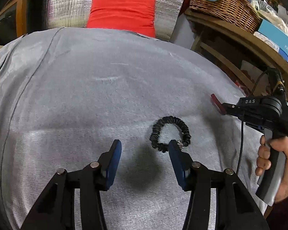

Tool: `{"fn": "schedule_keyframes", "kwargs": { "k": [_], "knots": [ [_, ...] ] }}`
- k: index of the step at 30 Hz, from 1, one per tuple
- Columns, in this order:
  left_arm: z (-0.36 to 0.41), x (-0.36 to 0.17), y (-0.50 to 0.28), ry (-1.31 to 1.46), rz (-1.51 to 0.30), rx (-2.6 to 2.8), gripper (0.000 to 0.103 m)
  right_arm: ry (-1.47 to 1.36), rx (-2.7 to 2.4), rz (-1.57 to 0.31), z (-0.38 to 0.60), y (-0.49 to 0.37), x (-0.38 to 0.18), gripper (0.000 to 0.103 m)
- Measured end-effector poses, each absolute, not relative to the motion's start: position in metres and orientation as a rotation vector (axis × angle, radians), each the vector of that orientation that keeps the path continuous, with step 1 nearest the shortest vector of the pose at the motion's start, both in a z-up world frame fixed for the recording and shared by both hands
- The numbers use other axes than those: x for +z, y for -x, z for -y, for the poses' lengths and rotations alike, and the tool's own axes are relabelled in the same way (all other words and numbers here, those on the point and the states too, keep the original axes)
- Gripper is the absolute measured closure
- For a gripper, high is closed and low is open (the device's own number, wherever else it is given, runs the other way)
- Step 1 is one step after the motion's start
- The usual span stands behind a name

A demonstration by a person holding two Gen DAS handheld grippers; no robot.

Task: Organize jewelry
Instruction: 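Lower the right gripper onto the red hair tie and close, then lower the left gripper onto the black scrunchie and close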

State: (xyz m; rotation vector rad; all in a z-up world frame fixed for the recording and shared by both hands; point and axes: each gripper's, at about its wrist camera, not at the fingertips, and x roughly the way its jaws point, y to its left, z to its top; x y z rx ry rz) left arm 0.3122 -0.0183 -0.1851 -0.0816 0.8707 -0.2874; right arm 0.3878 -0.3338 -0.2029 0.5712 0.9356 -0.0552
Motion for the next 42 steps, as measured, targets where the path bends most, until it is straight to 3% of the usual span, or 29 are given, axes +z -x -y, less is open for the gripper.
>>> {"fn": "schedule_keyframes", "kwargs": {
  "k": [2, 6, 25, 32, 42],
  "knots": [
    [0.02, -0.185, -0.312, 0.082, -0.873, -0.288, 0.05, -0.564, -0.043, -0.963, 0.332, -0.385, -0.204, 0.098],
    [0.022, -0.186, -0.311, 0.122, -0.878, -0.311, 0.039, -0.513, -0.027, -1.036, 0.33, -0.373, -0.206, 0.098],
    [0.058, -0.194, -0.324, 0.065, -0.873, -0.277, 0.039, -0.52, 0.059, -1.07, 0.326, -0.356, -0.223, 0.093],
    [0.066, -0.191, -0.326, 0.022, -0.851, -0.273, 0.083, -0.504, 0.066, -1.076, 0.324, -0.359, -0.222, 0.093],
    [0.053, -0.176, -0.318, 0.056, -0.827, -0.303, 0.085, -0.504, 0.065, -1.083, 0.319, -0.361, -0.219, 0.094]
  ]
}}
